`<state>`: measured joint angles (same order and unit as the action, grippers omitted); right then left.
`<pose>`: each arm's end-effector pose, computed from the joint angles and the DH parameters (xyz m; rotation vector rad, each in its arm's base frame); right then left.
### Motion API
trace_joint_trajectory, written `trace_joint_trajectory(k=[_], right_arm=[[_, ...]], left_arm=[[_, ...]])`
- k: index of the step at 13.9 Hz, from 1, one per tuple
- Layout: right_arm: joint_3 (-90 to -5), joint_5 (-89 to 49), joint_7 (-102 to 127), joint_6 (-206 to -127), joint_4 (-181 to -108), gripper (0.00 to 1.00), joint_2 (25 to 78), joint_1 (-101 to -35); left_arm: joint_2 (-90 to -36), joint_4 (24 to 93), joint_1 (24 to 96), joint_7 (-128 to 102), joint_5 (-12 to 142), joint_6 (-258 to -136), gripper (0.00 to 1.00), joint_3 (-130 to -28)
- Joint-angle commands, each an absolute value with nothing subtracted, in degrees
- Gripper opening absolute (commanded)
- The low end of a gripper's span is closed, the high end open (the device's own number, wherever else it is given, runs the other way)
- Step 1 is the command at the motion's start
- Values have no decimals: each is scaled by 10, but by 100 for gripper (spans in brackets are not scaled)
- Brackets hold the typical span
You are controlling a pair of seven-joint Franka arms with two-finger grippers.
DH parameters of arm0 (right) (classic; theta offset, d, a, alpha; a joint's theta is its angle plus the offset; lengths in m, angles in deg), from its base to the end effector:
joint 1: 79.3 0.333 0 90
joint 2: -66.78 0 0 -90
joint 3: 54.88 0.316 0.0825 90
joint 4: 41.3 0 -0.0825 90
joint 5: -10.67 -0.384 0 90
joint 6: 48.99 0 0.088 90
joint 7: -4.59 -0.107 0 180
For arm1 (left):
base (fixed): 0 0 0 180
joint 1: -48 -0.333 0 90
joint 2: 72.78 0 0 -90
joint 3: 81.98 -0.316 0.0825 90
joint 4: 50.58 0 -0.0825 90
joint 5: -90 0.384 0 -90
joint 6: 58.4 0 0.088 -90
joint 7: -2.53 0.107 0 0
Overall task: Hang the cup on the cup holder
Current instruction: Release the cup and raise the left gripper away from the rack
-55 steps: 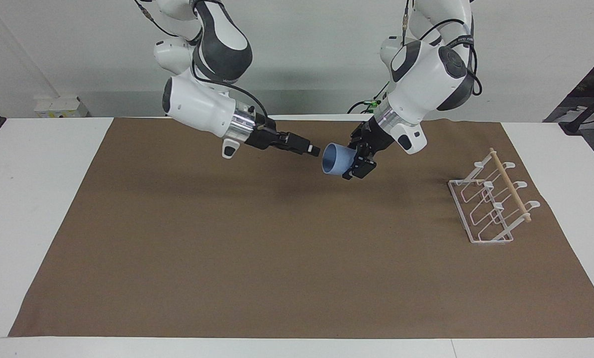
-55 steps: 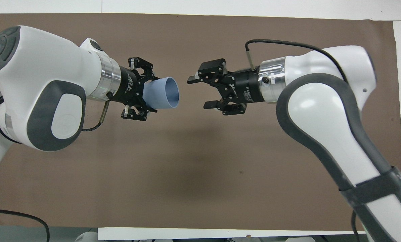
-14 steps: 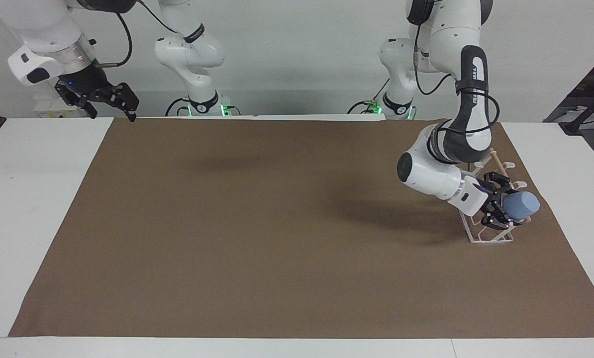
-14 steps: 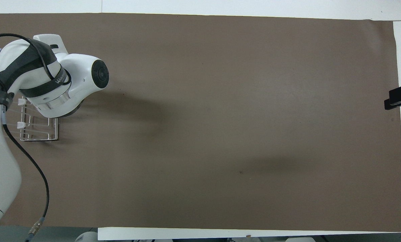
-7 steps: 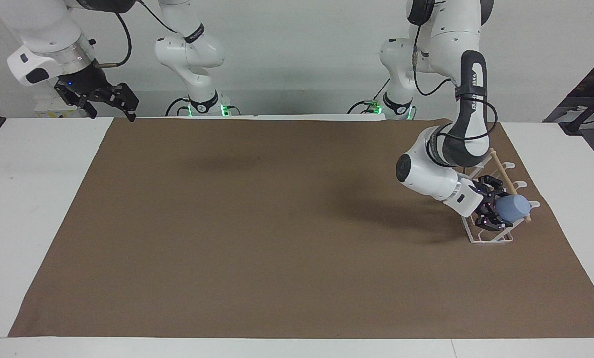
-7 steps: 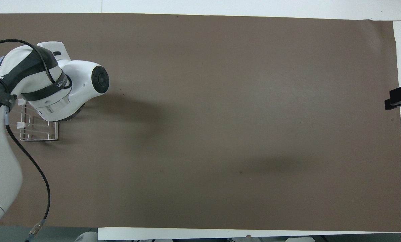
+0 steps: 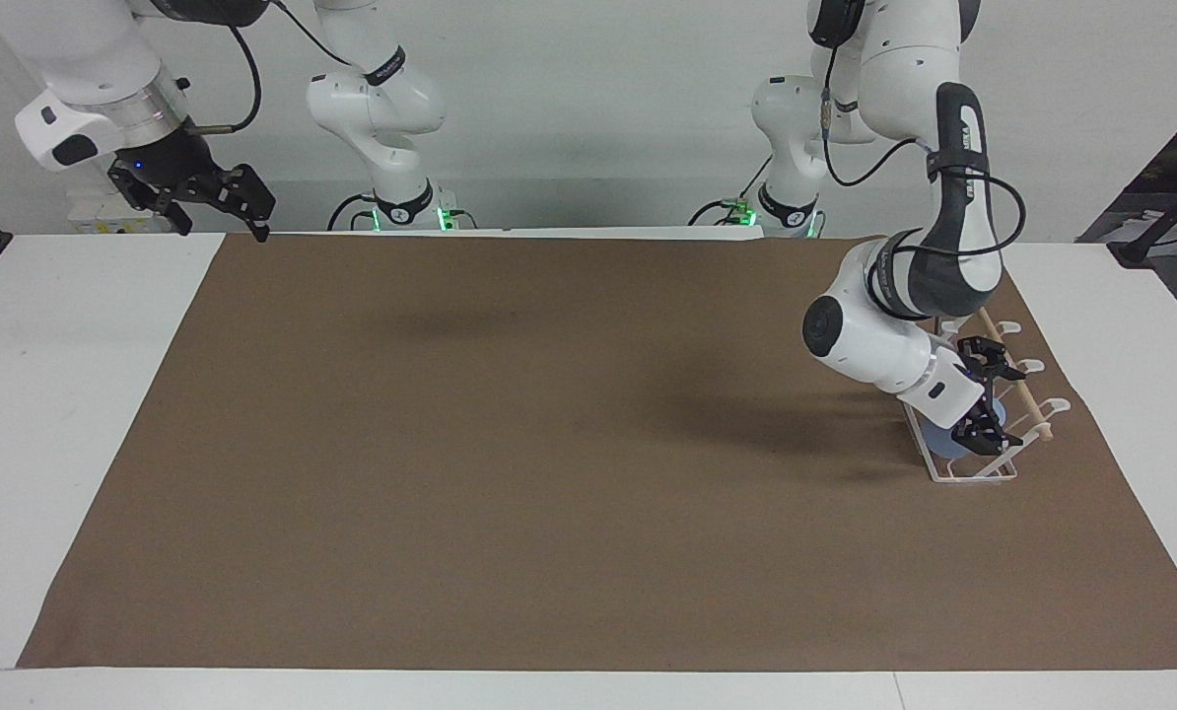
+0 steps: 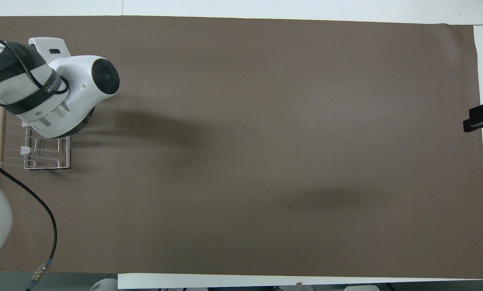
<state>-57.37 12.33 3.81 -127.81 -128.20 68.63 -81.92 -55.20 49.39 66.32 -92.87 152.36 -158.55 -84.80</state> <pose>0.5211 -0.0506 0.6509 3.1093 -0.1662 -0.1710 0.6248 -0.0935 0.4205 -1.9144 -1.0489 -0.8524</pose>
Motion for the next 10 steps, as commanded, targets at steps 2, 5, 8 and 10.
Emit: trace_joint_trajectory(k=[2, 5, 8, 10], right_arm=[[-573, 127, 48, -1275, -1294, 99, 698, -821], [-573, 127, 48, -1275, -1294, 99, 698, -820], [-573, 127, 48, -1275, -1294, 99, 698, -821], [-573, 127, 47, -1275, -1294, 99, 698, -821]], left_arm=[[-563, 389, 658, -783, 1426, -1529, 100, -849], [-561, 331, 656, -672, 1355, -1480, 100, -852], [-563, 297, 627, -583, 1239, -1447, 100, -854], [-568, 279, 607, -513, 1150, -1416, 100, -855]])
